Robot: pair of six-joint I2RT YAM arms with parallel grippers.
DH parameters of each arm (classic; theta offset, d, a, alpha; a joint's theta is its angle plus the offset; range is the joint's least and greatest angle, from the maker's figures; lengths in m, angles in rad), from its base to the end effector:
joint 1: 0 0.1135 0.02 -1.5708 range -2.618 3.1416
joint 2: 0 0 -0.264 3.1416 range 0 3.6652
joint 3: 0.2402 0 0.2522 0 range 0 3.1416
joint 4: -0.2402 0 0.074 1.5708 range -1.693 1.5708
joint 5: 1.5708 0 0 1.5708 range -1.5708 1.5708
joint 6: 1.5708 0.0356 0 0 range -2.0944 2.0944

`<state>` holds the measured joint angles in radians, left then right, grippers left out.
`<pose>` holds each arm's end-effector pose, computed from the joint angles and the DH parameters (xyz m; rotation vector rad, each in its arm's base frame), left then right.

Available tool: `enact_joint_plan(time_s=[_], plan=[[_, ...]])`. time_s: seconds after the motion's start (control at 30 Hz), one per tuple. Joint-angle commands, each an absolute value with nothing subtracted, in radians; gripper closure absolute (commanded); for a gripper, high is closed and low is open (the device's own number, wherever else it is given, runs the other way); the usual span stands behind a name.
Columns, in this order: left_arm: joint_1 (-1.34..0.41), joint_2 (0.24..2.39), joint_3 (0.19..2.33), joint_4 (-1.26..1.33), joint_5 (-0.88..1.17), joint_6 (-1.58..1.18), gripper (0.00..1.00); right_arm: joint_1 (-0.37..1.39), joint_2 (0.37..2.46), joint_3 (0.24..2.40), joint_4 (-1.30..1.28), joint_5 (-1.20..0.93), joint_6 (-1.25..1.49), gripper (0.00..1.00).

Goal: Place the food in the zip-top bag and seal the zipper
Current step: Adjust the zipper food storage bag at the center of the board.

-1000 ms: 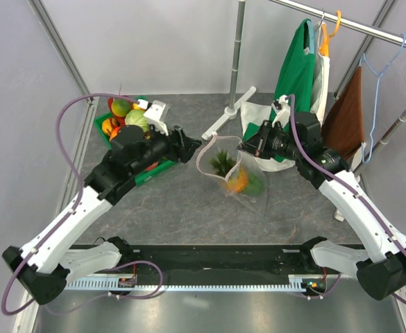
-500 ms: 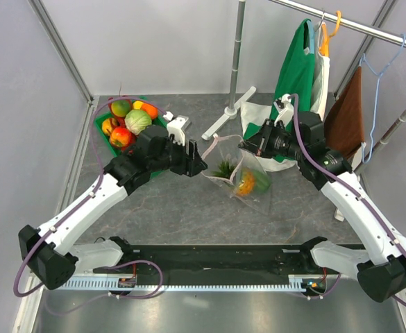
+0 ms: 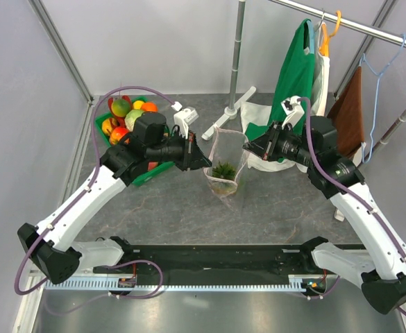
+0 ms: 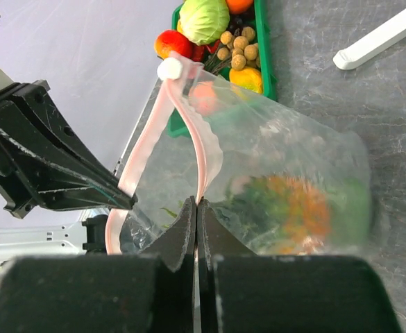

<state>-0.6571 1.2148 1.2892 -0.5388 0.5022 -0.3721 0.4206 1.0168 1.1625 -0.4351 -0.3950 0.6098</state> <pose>0.1969 -0.1735 0.3919 0.6413 2.0762 -1.1316 0.1927 0.1012 0.4024 -0.1059 1.9779 1.0609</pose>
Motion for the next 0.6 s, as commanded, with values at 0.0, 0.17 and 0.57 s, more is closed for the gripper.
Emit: enact_joint_plan(time_s=[0.0,0.17,0.57], plan=[[-0.632,1.236,1.302,-0.551,0.612,-0.357,0.98,0.425,1.028,1.177,-0.420,-0.403,0.606,1.00],[-0.526,1.246,1.321,-0.578,0.730,-0.388,0.98,0.436,1.049,1.177,-0.393,-0.403,0.609,1.00],[-0.131,1.193,1.385,-0.695,0.827,-0.218,0.06,0.439,1.086,1.204,-0.364,-0.393,0.604,1.00]])
